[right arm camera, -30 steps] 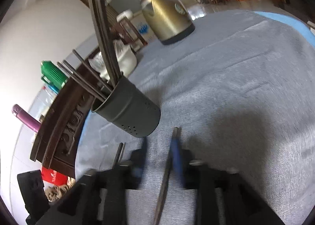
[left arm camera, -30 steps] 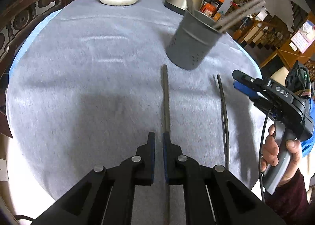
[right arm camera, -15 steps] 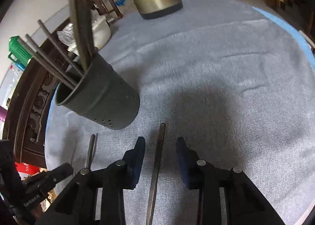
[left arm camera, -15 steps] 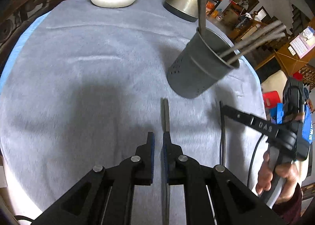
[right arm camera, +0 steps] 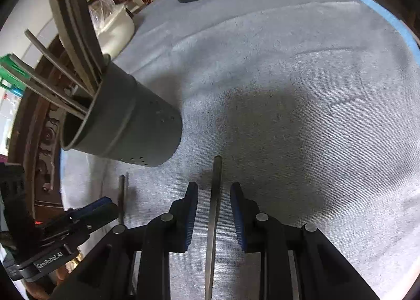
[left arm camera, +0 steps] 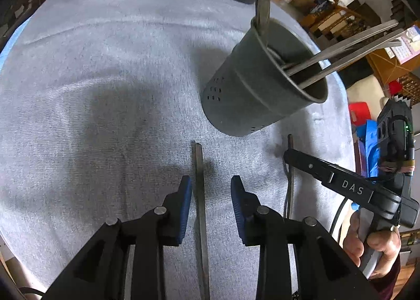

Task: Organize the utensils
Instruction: 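Close the right tool on the chopstick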

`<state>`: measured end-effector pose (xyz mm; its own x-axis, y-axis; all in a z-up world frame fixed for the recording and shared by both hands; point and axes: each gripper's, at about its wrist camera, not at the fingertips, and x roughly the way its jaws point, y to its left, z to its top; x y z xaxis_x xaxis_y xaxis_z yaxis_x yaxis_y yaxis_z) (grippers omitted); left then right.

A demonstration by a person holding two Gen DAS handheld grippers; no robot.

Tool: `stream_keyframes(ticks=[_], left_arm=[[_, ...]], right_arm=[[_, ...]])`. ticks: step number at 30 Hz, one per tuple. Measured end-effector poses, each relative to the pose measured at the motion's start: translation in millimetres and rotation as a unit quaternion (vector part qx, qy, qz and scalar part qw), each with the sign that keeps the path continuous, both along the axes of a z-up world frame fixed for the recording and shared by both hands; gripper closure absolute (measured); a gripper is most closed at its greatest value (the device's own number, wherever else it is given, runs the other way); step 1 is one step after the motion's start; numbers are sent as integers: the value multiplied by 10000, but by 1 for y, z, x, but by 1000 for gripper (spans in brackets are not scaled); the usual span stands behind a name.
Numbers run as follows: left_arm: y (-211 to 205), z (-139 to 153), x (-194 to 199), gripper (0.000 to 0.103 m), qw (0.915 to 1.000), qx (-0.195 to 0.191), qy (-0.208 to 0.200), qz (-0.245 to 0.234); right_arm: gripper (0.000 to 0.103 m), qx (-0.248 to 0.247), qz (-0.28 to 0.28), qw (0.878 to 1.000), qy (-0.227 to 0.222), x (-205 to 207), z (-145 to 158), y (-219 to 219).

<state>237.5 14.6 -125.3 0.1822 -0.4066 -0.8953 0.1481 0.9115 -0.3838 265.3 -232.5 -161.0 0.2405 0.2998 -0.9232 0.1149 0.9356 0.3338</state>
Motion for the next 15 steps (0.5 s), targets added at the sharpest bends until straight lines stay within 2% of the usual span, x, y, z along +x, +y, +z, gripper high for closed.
stream_keyframes(ticks=[6, 15], left_arm=[[-9, -11, 7, 72, 9995, 99, 267, -122], [-22, -18, 25, 72, 9986, 241, 462, -89]], right_arm=[[75, -139, 23, 9998, 121, 9, -3, 8], [76, -619, 379, 9971, 212, 12, 4, 28]])
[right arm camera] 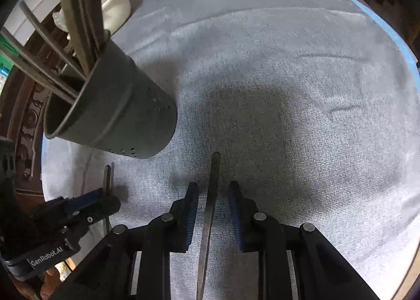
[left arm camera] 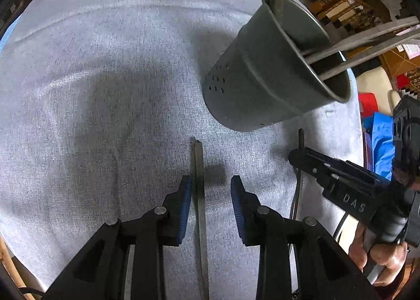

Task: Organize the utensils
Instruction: 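Close the right tool on the chopstick, then lift both held chopsticks up over the holder cup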

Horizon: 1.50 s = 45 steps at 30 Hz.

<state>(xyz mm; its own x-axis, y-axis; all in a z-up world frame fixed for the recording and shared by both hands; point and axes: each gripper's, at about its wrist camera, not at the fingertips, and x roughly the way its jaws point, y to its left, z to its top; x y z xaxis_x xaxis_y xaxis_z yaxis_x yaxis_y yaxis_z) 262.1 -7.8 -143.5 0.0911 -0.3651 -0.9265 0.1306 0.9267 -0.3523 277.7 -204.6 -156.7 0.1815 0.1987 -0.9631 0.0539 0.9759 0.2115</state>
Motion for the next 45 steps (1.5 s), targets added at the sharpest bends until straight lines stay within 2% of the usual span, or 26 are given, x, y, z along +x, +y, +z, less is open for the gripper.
stream_keyframes(ticks=[5, 9, 14, 16, 18, 22, 26, 30, 35, 42, 43, 45], left_arm=[[-6, 0, 11, 72, 9998, 109, 142, 49], [-12, 5, 10, 72, 9992, 362, 142, 36], [-23, 4, 14, 72, 9988, 483, 79, 57], [-29, 4, 16, 72, 9985, 552, -2, 26], [-33, 3, 18, 77, 9981, 621, -52, 14], [-32, 2, 24, 94, 9970, 755, -170, 55], [-30, 1, 26, 96, 9973, 675, -244, 146], [-28, 1, 21, 97, 9970, 605, -378, 306], [-28, 15, 6, 97, 9939, 590, -829, 429], [-21, 65, -12, 97, 9825, 309, -1708, 673], [-20, 72, -13, 97, 9807, 264, -1800, 713], [-13, 87, -17, 97, 9762, 147, -1996, 832]], right_arm=[[76, -217, 149, 9996, 52, 6, 0, 16], [76, -368, 247, 9990, 51, 7, 1, 26], [88, -610, 321, 9976, -22, 6, 2, 37], [88, -643, 346, 9973, -50, 6, 3, 39], [89, -714, 374, 9967, -73, 6, 3, 42], [92, -876, 427, 9951, -144, 3, 4, 54], [96, -776, 388, 9958, -304, 1, 5, 56], [97, -507, 274, 9969, -527, -7, 9, 51], [97, -159, 250, 9942, -1031, -21, 28, 38], [97, 146, 500, 9814, -1850, -38, 79, 36], [97, 196, 517, 9795, -1936, -40, 74, 30], [97, 296, 549, 9751, -2129, -47, 85, 28]])
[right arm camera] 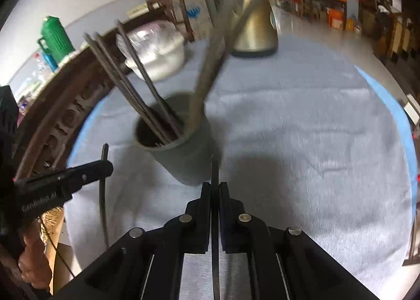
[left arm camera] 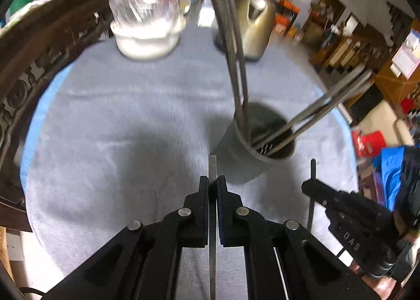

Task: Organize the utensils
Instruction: 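Lift both held chopsticks up over the holder cup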

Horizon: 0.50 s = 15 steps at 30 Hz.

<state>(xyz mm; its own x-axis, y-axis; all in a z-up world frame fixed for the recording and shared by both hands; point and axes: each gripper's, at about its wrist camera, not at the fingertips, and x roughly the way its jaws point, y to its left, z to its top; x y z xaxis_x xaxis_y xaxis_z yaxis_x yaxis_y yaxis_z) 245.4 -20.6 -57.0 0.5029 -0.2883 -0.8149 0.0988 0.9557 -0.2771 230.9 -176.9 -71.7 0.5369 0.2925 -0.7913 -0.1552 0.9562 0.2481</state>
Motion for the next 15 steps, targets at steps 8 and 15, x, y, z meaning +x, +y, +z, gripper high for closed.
stream_keyframes(ticks=[8, 15], left_arm=[[40, 48, -20, 97, 9927, -530, -976, 474], [45, 79, -49, 97, 9811, -532, -1709, 734]], right_arm=[[97, 868, 402, 9877, -1235, -28, 47, -6], [97, 1285, 291, 9692, -2082, -47, 85, -9]])
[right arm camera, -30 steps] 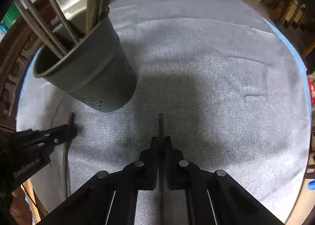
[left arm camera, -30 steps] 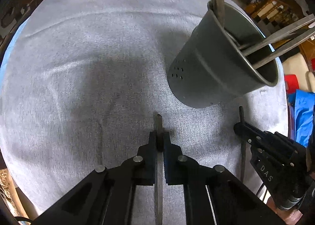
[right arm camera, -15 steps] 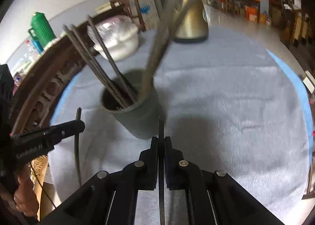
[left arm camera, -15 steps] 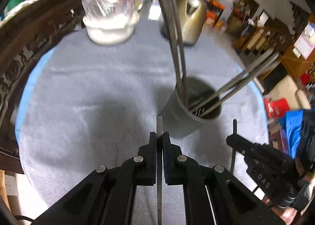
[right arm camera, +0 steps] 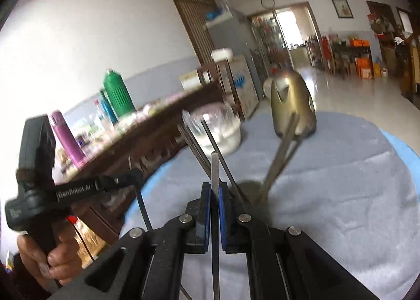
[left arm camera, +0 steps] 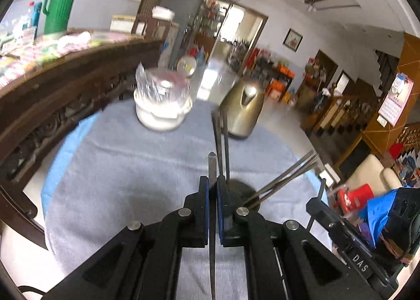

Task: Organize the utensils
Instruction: 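Lift both held chopsticks up over the holder cup, then lower both held chopsticks down into the grey holder cup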

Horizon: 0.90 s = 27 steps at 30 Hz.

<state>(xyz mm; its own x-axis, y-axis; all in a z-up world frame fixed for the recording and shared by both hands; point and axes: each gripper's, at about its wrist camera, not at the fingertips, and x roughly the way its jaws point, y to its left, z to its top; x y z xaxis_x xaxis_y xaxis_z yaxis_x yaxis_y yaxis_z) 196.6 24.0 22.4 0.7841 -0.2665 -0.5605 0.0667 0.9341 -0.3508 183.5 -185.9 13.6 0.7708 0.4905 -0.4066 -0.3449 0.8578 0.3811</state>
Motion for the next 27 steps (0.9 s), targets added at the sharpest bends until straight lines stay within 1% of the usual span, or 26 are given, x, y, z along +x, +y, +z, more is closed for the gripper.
stream_keyframes(ticks=[2, 5, 8, 12, 16, 20, 27], left_arm=[[3, 10, -5, 97, 9998, 30, -165, 64], [7, 27, -9, 97, 9991, -18, -412, 135], [10, 41, -13, 97, 9978, -75, -635, 171], [13, 58, -19, 97, 9946, -37, -1000, 280], [8, 68, -27, 97, 9907, 229, -1295, 362], [0, 72, -30, 97, 9865, 490, -1507, 402], [-15, 77, -26, 97, 9805, 919, -1682, 441]], right_arm=[[97, 135, -121, 9995, -242, -2, 9, -2], [97, 209, -266, 9981, -516, -4, 20, -1], [97, 241, -340, 9960, -789, -6, 34, 2], [97, 229, -417, 9930, -1081, -8, 51, 5], [97, 225, -449, 9908, -1257, -8, 61, 11], [97, 202, -515, 9886, -1398, -7, 67, 17], [97, 270, -615, 9876, -1420, -3, 68, 7]])
